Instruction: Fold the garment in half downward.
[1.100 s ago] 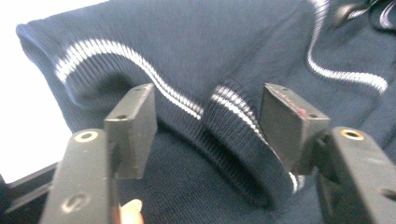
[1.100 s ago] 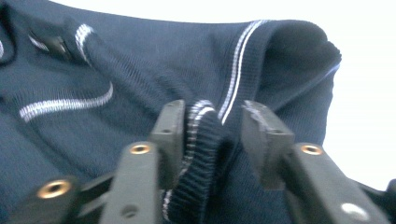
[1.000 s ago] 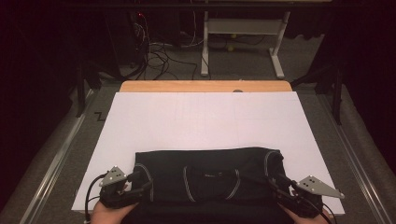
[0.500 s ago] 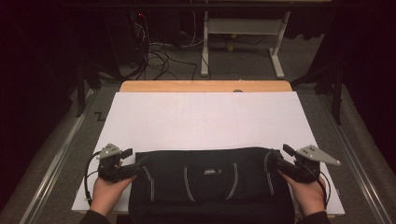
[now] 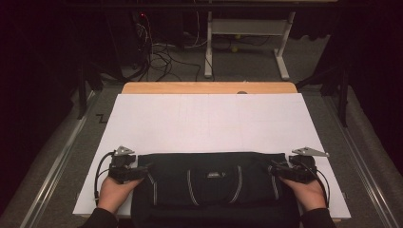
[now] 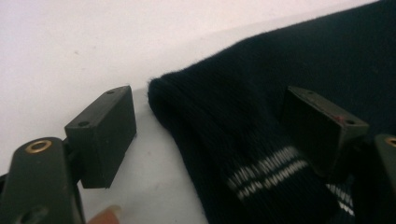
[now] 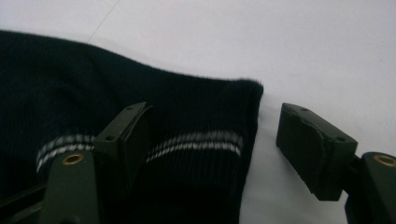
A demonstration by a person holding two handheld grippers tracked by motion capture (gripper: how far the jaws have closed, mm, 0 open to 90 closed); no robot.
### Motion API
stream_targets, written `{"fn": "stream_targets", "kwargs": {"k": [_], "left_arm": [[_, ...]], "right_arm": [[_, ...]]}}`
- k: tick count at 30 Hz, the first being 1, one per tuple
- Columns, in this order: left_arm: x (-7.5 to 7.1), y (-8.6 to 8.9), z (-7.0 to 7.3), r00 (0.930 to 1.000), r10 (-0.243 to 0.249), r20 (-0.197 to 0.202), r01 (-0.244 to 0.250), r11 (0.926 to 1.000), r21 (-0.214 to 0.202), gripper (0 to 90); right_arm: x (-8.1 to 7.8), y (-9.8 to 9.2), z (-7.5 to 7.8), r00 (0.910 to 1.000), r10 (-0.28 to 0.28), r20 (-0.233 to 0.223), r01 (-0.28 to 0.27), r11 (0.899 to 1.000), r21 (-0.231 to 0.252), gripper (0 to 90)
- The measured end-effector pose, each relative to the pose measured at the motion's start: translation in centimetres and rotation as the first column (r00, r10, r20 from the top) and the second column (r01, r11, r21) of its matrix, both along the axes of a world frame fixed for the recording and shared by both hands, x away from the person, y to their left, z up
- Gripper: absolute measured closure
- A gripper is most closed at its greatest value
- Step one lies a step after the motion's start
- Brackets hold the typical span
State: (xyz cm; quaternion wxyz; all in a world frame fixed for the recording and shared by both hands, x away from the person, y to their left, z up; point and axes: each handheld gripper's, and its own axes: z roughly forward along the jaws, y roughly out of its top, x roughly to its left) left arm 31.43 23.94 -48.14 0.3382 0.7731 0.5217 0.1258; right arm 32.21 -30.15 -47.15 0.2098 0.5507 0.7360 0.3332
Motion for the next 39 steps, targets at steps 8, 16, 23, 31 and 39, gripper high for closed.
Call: {"fn": "stream_targets", "kwargs": {"k": [8,16,23,31,39], "left_arm": [[-0.8,-0.2,-0.2,0.9985,-0.051,0.020,0.052,0.9977,-0.045,45.0],[-0.9,0.3,-0.5,0.9980,-0.060,0.019,0.062,0.9908,-0.120,62.9],[-1.2,0.1,-0.3,0.9970,-0.070,0.034,0.074,0.9889,-0.129,70.8],[-1.8,0.0,0.7,0.9893,-0.051,0.137,0.072,0.9850,-0.157,74.5],[-2.0,-0.2,1.9,0.9746,-0.042,0.220,0.072,0.9889,-0.130,74.8]], "right_arm": [[-0.5,0.4,-0.1,0.9987,0.050,0.011,-0.050,0.999,0.021,55.5],[-0.4,0.6,-0.1,0.9948,0.101,0.005,-0.101,0.994,0.042,72.4],[-0.6,0.6,-0.1,0.9925,0.118,0.031,-0.119,0.992,0.037,76.0],[-1.2,0.8,0.7,0.9880,0.112,0.106,-0.113,0.994,0.006,77.8],[-1.7,0.8,1.8,0.9744,0.104,0.199,-0.105,0.994,-0.004,78.3]]}}
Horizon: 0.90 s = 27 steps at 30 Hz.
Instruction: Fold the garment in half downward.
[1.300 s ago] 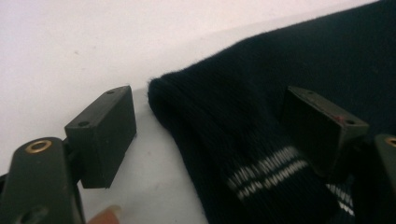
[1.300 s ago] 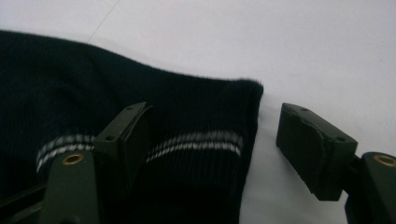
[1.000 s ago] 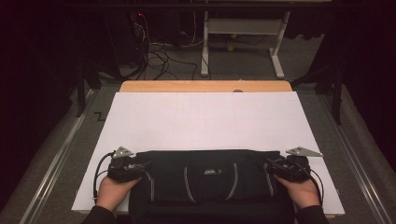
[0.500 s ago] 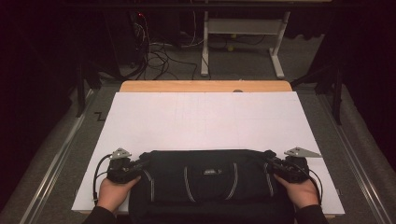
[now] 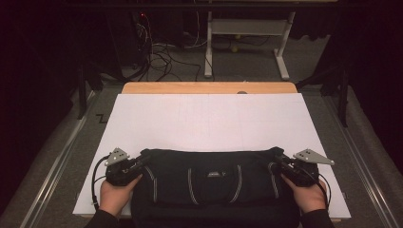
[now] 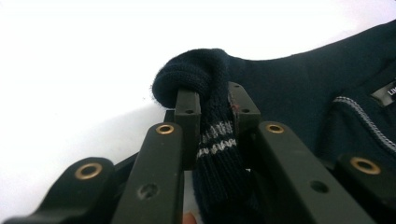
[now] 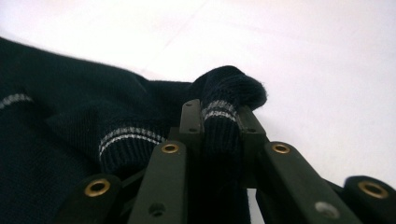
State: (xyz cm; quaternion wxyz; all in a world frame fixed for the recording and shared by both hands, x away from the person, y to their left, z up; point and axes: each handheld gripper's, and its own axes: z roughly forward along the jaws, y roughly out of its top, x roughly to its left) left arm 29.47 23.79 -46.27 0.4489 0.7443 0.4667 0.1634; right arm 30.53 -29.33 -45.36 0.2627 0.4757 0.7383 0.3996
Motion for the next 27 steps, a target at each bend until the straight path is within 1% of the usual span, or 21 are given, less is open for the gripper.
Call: {"fn": "stream_targets", "kwargs": {"k": [1,2,4,8,10,11,13,14,15,16,19,22,24,27], "left_arm": [[0.3,0.0,0.0,0.9999,-0.004,-0.011,0.004,1.0000,0.007,74.8],[0.6,0.1,0.0,0.9998,-0.007,-0.021,0.007,0.9998,0.016,74.8],[1.3,0.0,-0.1,0.9994,-0.010,-0.034,0.011,0.9990,0.043,74.9],[2.5,-0.1,0.7,0.9999,0.009,-0.012,-0.008,0.9989,0.047,75.3],[3.5,-0.3,1.0,0.9997,0.022,-0.005,-0.022,0.9977,0.064,75.2],[4.3,-0.2,1.2,0.9994,0.034,-0.003,-0.034,0.9971,0.068,75.3],[5.3,-0.1,1.4,0.9982,0.060,-0.008,-0.059,0.9961,0.066,75.3],[5.8,0.0,1.5,0.9973,0.072,-0.011,-0.071,0.9956,0.061,75.3],[6.4,0.2,1.6,0.9963,0.084,-0.018,-0.083,0.9949,0.058,75.3],[6.9,0.3,1.7,0.9954,0.092,-0.024,-0.091,0.9942,0.057,75.3],[8.2,0.3,1.9,0.9943,0.104,-0.024,-0.101,0.9909,0.089,75.3],[9.3,0.3,2.2,0.9933,0.114,-0.022,-0.111,0.9891,0.097,75.3],[10.0,0.3,2.5,0.9922,0.124,-0.011,-0.122,0.9872,0.102,75.3],[11.0,0.2,2.8,0.9911,0.133,0.001,-0.132,0.9842,0.118,75.3]], "right_arm": [[0.1,-0.1,0.2,1.0000,0.000,0.000,0.000,1.000,0.020,78.4],[0.2,-0.1,0.4,1.0000,0.007,-0.001,-0.007,1.000,0.022,78.5],[0.8,0.1,0.9,0.9997,0.020,0.010,-0.020,1.000,-0.012,78.6],[2.3,0.1,1.4,0.9997,0.011,0.022,-0.010,1.000,-0.018,78.7],[3.0,0.2,1.6,0.9995,-0.001,0.031,0.002,1.000,-0.023,78.7],[3.4,0.2,1.6,0.9993,-0.005,0.037,0.005,1.000,-0.026,78.7],[4.6,0.4,1.8,0.9988,-0.015,0.047,0.016,0.999,-0.031,78.6],[4.6,0.4,1.8,0.9988,-0.015,0.047,0.016,0.999,-0.031,78.6],[5.3,0.6,1.8,0.9986,-0.017,0.050,0.019,0.999,-0.035,78.6],[5.3,0.6,1.8,0.9986,-0.017,0.050,0.019,0.999,-0.035,78.6],[6.4,1.0,2.0,0.9979,-0.021,0.061,0.024,0.999,-0.044,78.6],[7.5,1.2,2.1,0.9971,-0.028,0.070,0.031,0.999,-0.042,78.6],[8.4,1.4,2.2,0.9970,-0.036,0.068,0.040,0.998,-0.049,78.6],[9.6,1.5,2.6,0.9959,-0.049,0.077,0.052,0.997,-0.048,78.6]]}}
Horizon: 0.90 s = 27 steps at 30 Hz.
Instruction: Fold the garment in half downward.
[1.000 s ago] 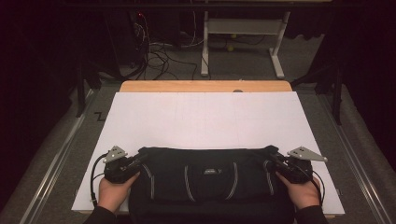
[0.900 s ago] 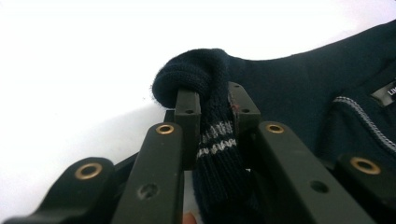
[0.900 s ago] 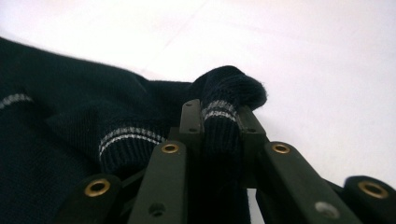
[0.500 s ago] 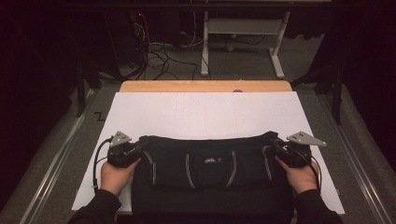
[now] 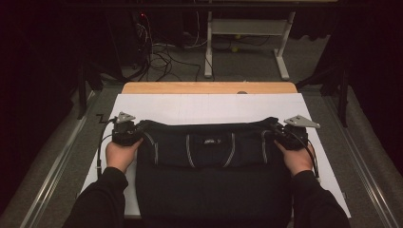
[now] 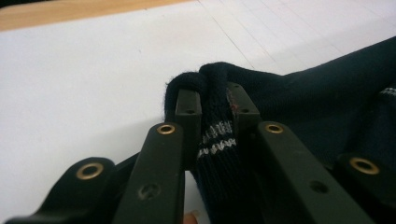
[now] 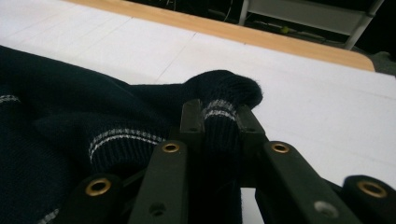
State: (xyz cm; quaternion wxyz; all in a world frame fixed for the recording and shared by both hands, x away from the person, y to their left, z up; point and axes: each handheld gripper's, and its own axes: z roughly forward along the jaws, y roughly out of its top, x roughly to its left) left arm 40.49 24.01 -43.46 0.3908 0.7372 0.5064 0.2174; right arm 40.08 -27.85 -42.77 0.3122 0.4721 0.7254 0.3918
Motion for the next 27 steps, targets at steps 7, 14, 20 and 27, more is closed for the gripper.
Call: {"fn": "stream_targets", "kwargs": {"k": [7,14,20,27], "left_arm": [[1.4,0.1,1.5,0.9981,0.045,0.042,-0.046,0.9989,0.006,75.2],[2.8,-0.4,2.7,0.9956,0.061,0.071,-0.063,0.9975,0.032,75.1],[4.4,-0.7,0.8,0.9962,0.086,-0.012,-0.086,0.9961,0.021,73.3],[4.4,-0.7,-0.1,0.9914,0.107,-0.075,-0.109,0.9935,-0.032,44.0]], "right_arm": [[1.8,0.2,2.5,0.9978,-0.010,0.066,0.011,1.000,-0.010,82.4],[3.3,0.7,3.5,0.9972,-0.032,0.068,0.034,0.999,-0.022,83.1],[4.8,0.7,2.2,0.9986,-0.051,0.011,0.051,0.999,0.000,81.8],[5.1,1.0,0.5,0.9970,-0.052,-0.058,0.052,0.999,0.004,61.0]]}}
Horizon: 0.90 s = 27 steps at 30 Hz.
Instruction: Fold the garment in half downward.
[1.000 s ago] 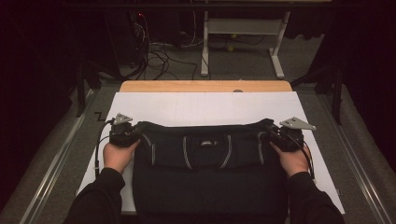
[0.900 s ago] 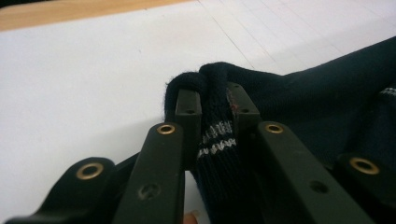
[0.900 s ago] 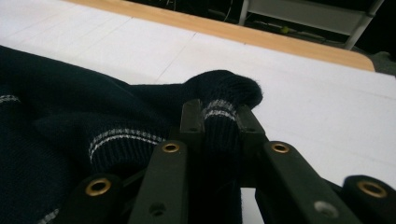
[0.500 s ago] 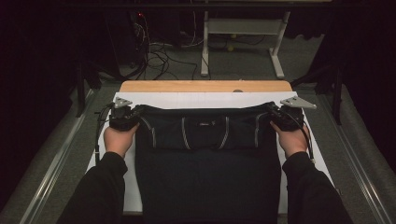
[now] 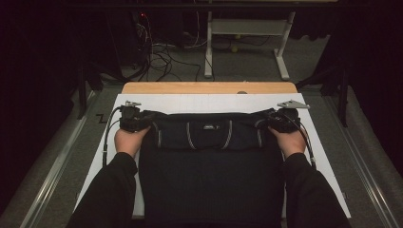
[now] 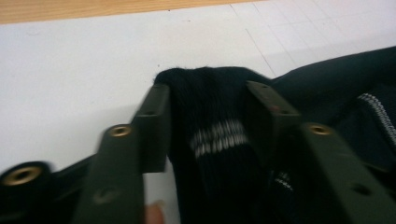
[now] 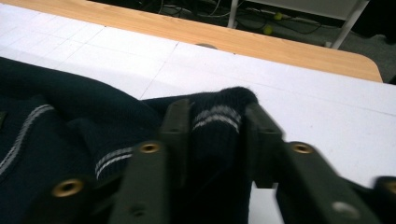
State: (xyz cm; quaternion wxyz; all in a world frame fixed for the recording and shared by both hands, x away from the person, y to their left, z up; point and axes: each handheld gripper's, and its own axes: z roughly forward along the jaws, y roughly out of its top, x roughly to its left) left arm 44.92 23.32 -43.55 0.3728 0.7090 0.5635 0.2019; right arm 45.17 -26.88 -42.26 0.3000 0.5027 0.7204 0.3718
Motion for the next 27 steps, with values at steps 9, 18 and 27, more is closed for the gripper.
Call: {"fn": "stream_targets", "kwargs": {"k": [9,18,27], "left_arm": [[-4.0,-0.3,1.9,0.9906,-0.111,0.079,0.114,0.9930,-0.031,35.9],[-6.7,-1.9,-2.5,0.9708,-0.231,-0.065,0.228,0.9724,-0.047,29.4],[-6.1,-3.0,-4.2,0.9607,-0.258,-0.102,0.258,0.9660,-0.020,57.5]], "right_arm": [[-3.2,-1.0,1.2,0.9989,0.019,0.042,-0.022,0.997,0.072,43.9],[-7.0,0.3,-1.3,0.9894,0.145,-0.013,-0.144,0.987,0.073,44.3],[-6.0,1.4,-4.6,0.9679,0.206,-0.144,-0.201,0.978,0.049,72.8]]}}
